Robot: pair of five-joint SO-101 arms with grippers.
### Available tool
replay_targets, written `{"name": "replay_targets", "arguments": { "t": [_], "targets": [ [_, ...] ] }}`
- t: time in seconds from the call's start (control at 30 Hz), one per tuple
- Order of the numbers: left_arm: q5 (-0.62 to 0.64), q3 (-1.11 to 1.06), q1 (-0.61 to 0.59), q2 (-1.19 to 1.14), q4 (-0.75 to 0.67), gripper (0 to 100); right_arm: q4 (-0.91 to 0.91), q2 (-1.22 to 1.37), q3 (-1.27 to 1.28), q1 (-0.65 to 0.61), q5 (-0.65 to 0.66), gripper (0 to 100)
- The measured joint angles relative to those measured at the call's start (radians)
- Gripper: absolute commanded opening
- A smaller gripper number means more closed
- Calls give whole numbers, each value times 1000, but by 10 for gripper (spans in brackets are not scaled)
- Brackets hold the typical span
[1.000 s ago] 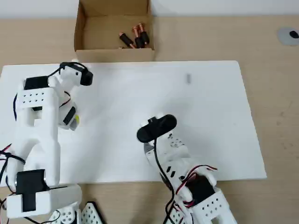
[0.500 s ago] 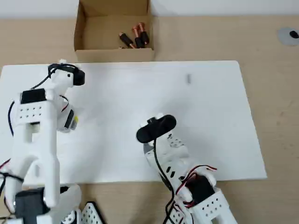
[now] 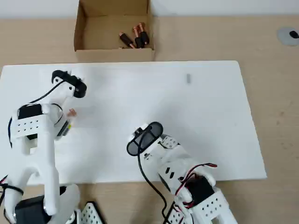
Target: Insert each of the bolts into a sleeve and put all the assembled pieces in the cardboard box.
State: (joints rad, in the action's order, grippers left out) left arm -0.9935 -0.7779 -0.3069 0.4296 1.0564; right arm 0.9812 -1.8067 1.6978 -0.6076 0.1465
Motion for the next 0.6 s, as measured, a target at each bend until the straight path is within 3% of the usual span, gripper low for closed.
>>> {"name": "replay_targets", "arguments": {
  "t": [0.3,0.43,0.6],
  "targets": [
    [-278,143,-55,-155,-23,136,0,0,0,0,0,11],
    [-293,295,-55,-341,-12,136,0,0,0,0,0,11],
    [-244,422,-43,-437,114,136,0,0,0,0,0,12]
  ]
}}
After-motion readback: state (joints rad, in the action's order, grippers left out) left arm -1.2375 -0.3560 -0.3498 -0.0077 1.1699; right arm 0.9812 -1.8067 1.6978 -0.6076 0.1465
